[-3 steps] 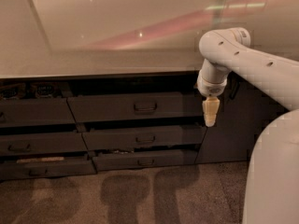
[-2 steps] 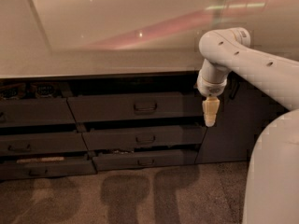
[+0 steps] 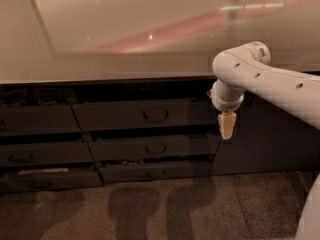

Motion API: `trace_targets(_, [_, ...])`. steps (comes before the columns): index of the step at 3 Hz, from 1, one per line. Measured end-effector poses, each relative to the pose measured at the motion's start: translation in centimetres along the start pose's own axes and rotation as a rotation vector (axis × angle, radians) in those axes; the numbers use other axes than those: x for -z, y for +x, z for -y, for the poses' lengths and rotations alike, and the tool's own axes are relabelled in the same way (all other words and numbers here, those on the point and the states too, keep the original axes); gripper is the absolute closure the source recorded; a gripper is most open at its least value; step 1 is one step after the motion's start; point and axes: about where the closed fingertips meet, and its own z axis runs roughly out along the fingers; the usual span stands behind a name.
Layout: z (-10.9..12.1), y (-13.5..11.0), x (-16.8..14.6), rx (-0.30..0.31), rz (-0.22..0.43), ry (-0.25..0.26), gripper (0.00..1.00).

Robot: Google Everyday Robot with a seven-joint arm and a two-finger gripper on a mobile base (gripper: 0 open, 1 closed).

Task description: Open top drawer

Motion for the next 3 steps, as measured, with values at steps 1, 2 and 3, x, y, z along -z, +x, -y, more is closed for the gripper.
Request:
trace_targets(1, [0.0,0.0,0.0,0.000,0.000,0.000,0.00])
trace_targets(2, [0.0,0.0,-0.4,0.014,0.085,-0.014,0.00])
trace_targets(3, [-0.1,-0.1,-1.0,0.042,0.247,-0.041,0.00])
